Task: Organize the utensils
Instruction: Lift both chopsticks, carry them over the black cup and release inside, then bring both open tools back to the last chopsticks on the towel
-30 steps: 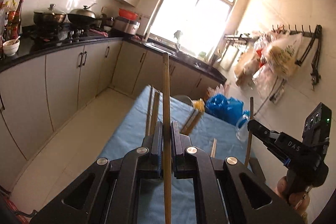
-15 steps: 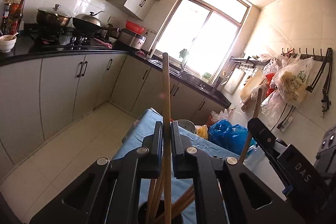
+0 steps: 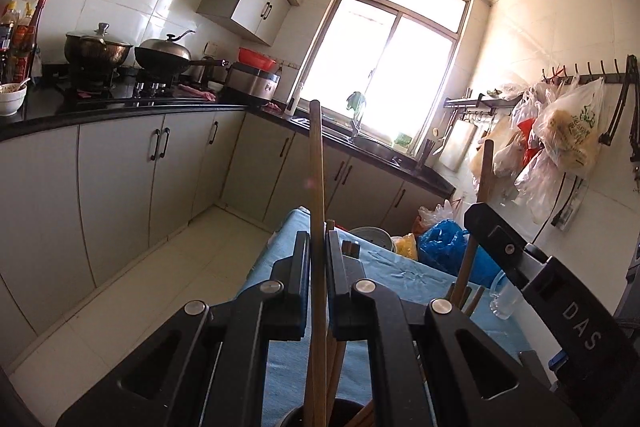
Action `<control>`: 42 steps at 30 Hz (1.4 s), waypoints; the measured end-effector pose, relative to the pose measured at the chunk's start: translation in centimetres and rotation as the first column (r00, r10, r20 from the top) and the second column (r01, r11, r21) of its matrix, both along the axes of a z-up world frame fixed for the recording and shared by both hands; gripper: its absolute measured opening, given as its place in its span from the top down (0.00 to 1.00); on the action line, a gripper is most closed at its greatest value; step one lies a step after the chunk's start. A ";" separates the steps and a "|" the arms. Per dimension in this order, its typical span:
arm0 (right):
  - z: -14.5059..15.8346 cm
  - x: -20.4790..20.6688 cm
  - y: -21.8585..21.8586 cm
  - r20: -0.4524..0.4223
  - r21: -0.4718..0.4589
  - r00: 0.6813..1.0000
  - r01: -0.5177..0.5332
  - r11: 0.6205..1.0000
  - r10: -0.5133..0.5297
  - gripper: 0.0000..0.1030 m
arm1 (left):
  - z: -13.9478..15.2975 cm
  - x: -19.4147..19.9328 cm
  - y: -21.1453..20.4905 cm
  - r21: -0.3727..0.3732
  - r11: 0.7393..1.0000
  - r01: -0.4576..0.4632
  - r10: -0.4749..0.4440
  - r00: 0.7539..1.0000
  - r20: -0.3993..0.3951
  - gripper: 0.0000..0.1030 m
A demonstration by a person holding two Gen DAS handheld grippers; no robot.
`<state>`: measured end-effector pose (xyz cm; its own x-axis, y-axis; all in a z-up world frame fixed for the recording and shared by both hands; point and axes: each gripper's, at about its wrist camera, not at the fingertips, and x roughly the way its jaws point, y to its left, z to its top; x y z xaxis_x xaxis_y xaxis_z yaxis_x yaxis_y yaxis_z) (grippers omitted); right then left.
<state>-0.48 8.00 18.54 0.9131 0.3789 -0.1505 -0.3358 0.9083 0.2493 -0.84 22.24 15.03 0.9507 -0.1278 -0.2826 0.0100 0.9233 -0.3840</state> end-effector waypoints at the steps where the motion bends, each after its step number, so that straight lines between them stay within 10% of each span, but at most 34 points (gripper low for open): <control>1: 0.0 0.0 0.0 0.002 -0.004 1.000 0.001 1.000 -0.001 0.92 | -0.2 0.0 0.0 0.002 1.000 0.000 0.000 1.000 0.002 0.93; 33: 0.1 -3.4 -3.3 -0.025 0.031 0.999 0.039 0.999 -0.038 0.70 | -1.1 -3.8 -1.8 0.048 0.999 -0.003 0.006 0.999 -0.053 0.92; 35: 0.4 -4.1 -4.0 -0.021 0.035 0.999 0.044 0.998 -0.044 0.64 | -0.5 -4.6 -2.2 0.073 0.997 0.002 0.002 0.998 -0.061 0.83; 37: 0.7 -5.2 -5.1 -0.009 0.034 0.998 0.065 0.997 -0.064 0.55 | -0.2 -5.7 -2.5 0.099 0.995 -0.019 0.024 0.998 -0.055 0.52; 42: 0.8 -7.8 -9.0 -0.002 0.015 0.989 0.145 0.989 -0.145 0.43 | 0.5 -8.9 -3.6 0.150 0.988 -0.045 0.051 0.998 -0.034 0.47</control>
<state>-8.32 -0.96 19.35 0.9585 0.2446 -0.1463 -0.2006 0.9436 0.2635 -9.74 18.66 15.50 0.9431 -0.0359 -0.3305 -0.0476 0.9693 -0.2411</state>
